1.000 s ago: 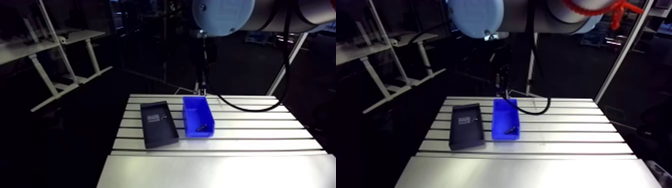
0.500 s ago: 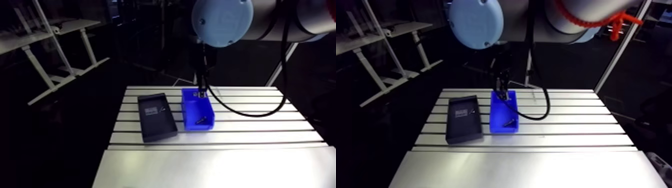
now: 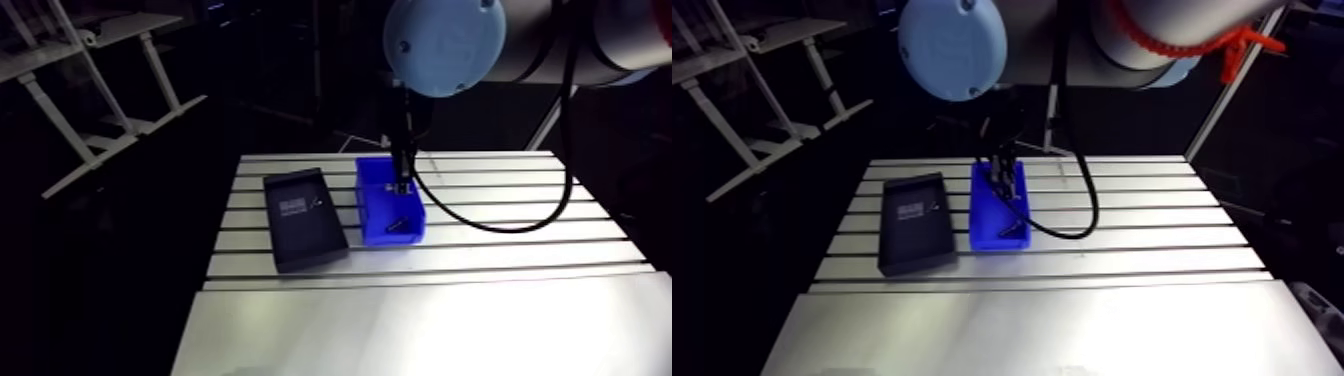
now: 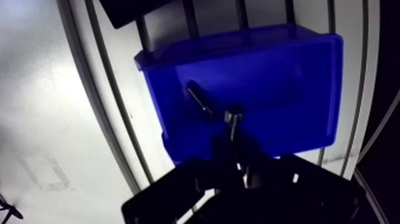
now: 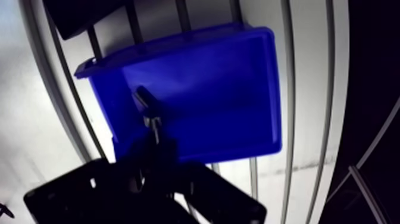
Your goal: Pick up the M10 bolt from the tray and put it into the blue bin.
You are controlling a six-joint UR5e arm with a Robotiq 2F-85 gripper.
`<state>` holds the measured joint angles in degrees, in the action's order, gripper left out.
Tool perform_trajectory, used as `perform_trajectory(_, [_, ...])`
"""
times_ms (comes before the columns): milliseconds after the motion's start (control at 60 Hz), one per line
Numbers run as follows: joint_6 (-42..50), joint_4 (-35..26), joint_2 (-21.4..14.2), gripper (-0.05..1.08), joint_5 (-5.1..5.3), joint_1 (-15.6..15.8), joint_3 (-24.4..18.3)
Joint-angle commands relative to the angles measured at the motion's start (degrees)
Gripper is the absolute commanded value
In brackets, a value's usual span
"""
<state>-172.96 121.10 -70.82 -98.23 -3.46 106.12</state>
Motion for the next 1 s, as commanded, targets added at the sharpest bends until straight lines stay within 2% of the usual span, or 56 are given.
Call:
perform_trajectory(17, [0.2,1.1,1.6,1.01,0.94,-0.3,0.0])
perform_trajectory(233, [0.3,1.9,2.1,1.01,2.02,-0.3,-0.1])
perform_trajectory(700, [0.5,2.0,3.5,1.01,2.12,-0.3,0.0])
perform_trajectory(1000, [0.7,2.7,4.3,1.01,2.54,-0.3,0.0])
